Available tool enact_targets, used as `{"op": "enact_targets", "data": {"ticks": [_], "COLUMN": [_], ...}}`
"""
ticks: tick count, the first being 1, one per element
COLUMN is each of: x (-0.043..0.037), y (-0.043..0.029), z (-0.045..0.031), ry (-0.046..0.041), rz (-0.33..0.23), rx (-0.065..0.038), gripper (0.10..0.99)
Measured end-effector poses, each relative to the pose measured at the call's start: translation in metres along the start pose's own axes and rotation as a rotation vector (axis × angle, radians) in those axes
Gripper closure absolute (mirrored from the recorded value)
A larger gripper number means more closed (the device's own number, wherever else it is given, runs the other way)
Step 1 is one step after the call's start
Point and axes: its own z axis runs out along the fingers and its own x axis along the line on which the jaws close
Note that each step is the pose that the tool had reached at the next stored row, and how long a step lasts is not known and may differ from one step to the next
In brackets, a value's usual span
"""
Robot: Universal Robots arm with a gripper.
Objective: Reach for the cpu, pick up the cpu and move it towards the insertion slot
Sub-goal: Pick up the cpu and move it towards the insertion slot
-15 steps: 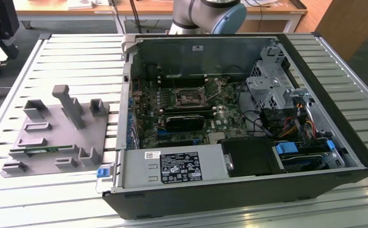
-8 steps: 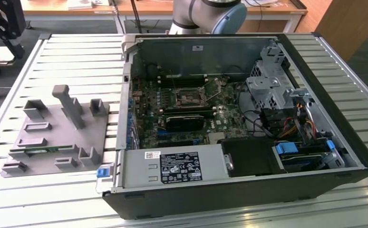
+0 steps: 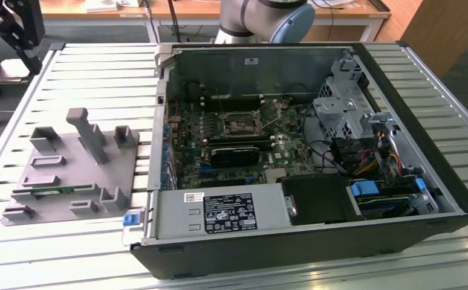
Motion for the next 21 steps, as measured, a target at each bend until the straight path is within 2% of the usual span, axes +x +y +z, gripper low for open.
{"op": "enact_targets", "data": {"ticks": [2, 6, 21], "x": [-0.0036, -0.0163, -0.0455], "y": [0.0000, 0.0003, 0.0009], "z": [0.0000, 0.0001, 0.0003], "ry": [0.0000, 0.0000, 0.0001], "rz": [0.000, 0.000, 0.000], "rx": [0.000, 0.000, 0.000], "gripper": [0.545, 0.545, 0.545]}}
